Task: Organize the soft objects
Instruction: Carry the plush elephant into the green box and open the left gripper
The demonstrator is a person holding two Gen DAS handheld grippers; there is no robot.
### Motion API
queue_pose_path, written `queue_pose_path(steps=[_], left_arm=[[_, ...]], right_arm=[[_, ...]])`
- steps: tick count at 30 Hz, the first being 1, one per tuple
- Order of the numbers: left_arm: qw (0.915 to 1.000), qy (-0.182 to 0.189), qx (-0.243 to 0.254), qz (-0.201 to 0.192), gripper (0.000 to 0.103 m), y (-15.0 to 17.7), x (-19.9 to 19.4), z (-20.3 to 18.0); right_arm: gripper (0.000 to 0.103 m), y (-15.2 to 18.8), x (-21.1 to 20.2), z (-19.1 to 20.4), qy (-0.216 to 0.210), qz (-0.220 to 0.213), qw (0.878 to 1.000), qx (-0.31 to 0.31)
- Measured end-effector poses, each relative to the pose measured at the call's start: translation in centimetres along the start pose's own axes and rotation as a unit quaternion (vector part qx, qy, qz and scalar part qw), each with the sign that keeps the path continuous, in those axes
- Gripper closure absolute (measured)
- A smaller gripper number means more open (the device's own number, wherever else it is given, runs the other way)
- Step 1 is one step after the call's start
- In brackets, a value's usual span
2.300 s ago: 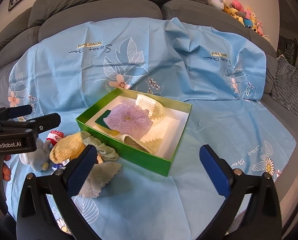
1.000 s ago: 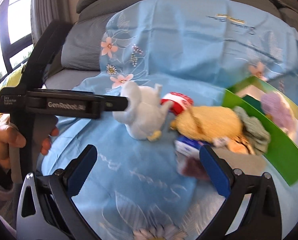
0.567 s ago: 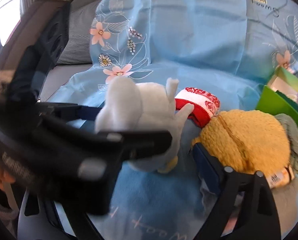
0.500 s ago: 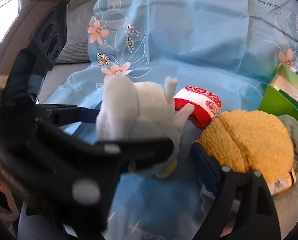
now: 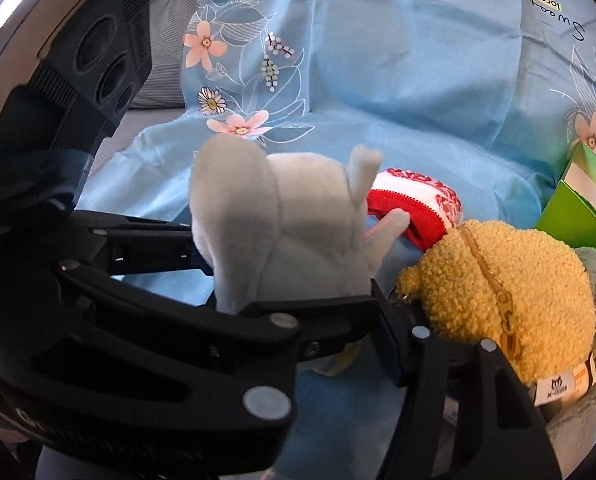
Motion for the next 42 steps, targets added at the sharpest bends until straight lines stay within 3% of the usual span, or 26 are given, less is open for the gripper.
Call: queue_pose_path(steps=[11,19,31,37,42], left_arm=[[0.9972,-0.027,0.055,-0.043,0.044,-2.4,-4.1,-5.5],[0.9920,-0.018,0.118,-0.042,0.044,-5.6,-3.4,-12.2],[0.9769,0.031,0.208,-0.036,0.044,-14.0,2.8,-23.2],[0.9725,0.058,0.225,-0.007,0.044,-19.0,6.9,-25.5],[0.9742,0.051,0.219,0.018,0.044,-21.3,11.1,-25.1]], right_arm=[[0.041,-0.4,-7.2,0.6,-0.017,-0.068,0.998,-0.007],[0.041,-0.2,-13.1,-3.1,-0.001,-0.121,0.992,0.024],[0.040,-2.6,-20.5,-13.7,0.063,-0.182,0.978,0.081],[0.040,-5.6,-21.7,-19.6,0.087,-0.187,0.972,0.112],[0.040,-7.8,-20.3,-23.9,0.083,-0.163,0.973,0.144]])
Point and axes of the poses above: each gripper's, at about its wrist camera, not at the fingertips, and x roughly the way its jaws point, z to its left, y to its underside, the point moved 4 cm from there along x, roughly the way its jaws point, and after that the axes turned 15 degrees about x, right-handed, at the moved point
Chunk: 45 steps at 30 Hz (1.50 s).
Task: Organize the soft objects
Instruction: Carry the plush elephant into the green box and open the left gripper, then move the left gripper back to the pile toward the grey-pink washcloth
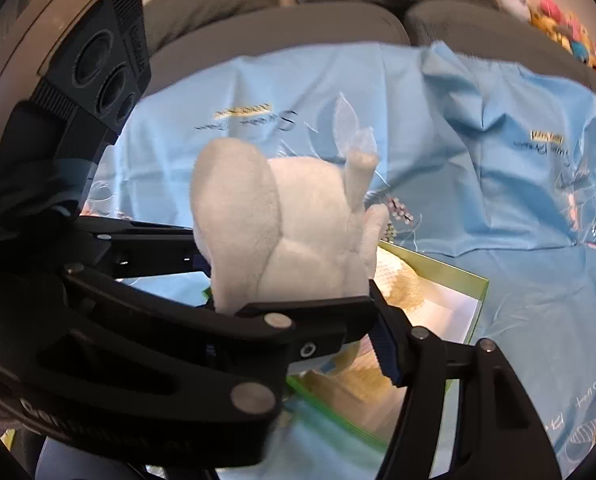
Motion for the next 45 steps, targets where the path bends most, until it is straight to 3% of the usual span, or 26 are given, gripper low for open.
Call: queue_pose_path(steps=[13,16,17,18,20,23,31,45], left_arm=[[0.9925,0.025,-0.101,0.064,0.044,4.4,7.1,5.9],[0.9913,0.024,-0.108,0.071,0.037,5.0,7.6,6.2],[0.9906,0.022,-0.114,0.072,0.030,5.2,7.5,6.3],[0.9902,0.016,-0.117,0.074,0.018,5.2,7.3,6.4],[0.9903,0.003,-0.119,0.073,0.009,5.0,7.1,6.7],[0.9899,-0.006,-0.124,0.068,0.004,5.3,5.8,6.9],[0.9906,-0.049,-0.117,0.052,0.003,6.3,1.5,7.0],[0.9837,-0.099,-0.148,0.028,0.003,12.2,-7.0,6.1]], right_arm=[[0.038,1.6,9.5,-2.9,0.011,0.110,0.993,0.038],[0.034,1.7,10.4,-3.2,0.033,0.121,0.991,0.034],[0.030,1.8,10.5,-3.3,0.039,0.127,0.990,0.037],[0.019,2.0,10.3,-3.4,0.044,0.129,0.990,0.039],[0.010,2.2,9.8,-3.7,0.068,0.122,0.990,0.034],[0.010,2.4,8.8,-3.7,0.082,0.119,0.989,0.022],[0.009,3.5,4.0,-4.5,0.113,0.089,0.989,0.017],[0.006,6.8,-3.8,-3.7,0.103,0.048,0.992,0.055]])
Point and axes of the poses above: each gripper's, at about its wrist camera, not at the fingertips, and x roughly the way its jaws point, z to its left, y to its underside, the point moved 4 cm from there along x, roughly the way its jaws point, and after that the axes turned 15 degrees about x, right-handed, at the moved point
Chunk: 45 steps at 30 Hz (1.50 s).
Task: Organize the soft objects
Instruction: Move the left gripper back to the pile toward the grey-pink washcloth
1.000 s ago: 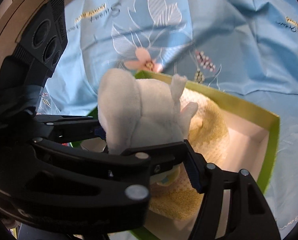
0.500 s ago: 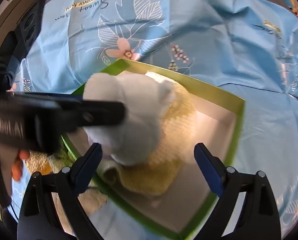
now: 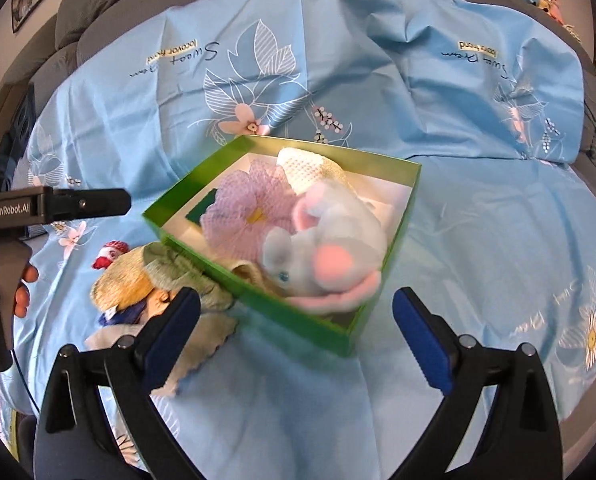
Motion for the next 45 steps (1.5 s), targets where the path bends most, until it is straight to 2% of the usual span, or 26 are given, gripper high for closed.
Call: queue_pose_path(steps=[7,13,16,19,27,36,45], left_arm=[[0.9996,-0.023,-0.015,-0.008,0.003,4.1,-2.7,0.0],[0.9988,-0.014,-0.047,-0.007,0.003,8.3,-3.5,0.1],[0.9988,-0.014,-0.046,-0.007,0.003,10.0,-3.6,-0.3],[0.9991,-0.016,-0.039,-0.007,0.003,10.9,-3.5,-1.0],[0.9993,0.009,-0.035,-0.010,0.003,12.3,-3.5,-2.2],[0.9994,0.008,-0.028,-0.017,0.003,14.1,-3.4,-2.1],[0.9966,0.066,-0.035,-0.035,0.003,14.6,-1.4,-2.3]], right_arm=[[0.005,3.0,-1.6,1.0,-0.020,0.011,1.000,0.003],[0.005,5.3,-2.6,2.1,-0.039,0.013,0.999,0.008],[0.005,6.2,-2.8,2.5,-0.043,0.015,0.999,0.011],[0.005,7.0,-3.2,2.7,-0.049,0.015,0.999,0.015],[0.005,8.5,-3.9,2.0,-0.055,0.011,0.998,0.028],[0.005,9.2,-2.3,2.0,-0.083,0.026,0.996,0.036],[0.005,9.6,0.8,3.7,-0.120,0.061,0.990,0.032]])
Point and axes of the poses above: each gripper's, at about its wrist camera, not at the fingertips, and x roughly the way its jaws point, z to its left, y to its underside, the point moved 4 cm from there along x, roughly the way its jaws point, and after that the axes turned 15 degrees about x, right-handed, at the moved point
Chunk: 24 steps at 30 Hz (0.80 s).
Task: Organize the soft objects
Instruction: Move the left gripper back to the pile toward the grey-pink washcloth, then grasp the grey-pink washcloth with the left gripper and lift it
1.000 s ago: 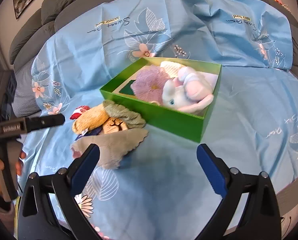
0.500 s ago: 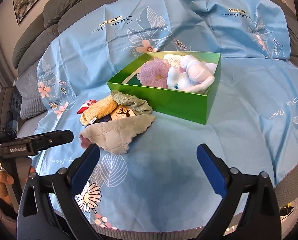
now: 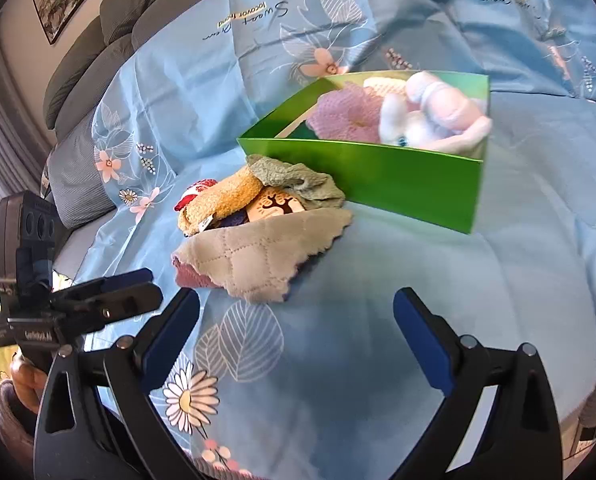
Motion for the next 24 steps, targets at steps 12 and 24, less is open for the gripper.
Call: queue_pose_path(steps=[12,24], left_arm=[[0.9998,-0.006,-0.003,0.020,0.010,-0.6,2.7,1.1],[0.9989,-0.008,-0.009,0.046,0.058,-0.6,4.4,1.5]], right_arm=[[0.009,-1.3,4.0,0.0,-0.052,0.038,0.997,0.041],[0.047,-1.0,7.2,0.8,-0.073,0.073,0.993,0.054]])
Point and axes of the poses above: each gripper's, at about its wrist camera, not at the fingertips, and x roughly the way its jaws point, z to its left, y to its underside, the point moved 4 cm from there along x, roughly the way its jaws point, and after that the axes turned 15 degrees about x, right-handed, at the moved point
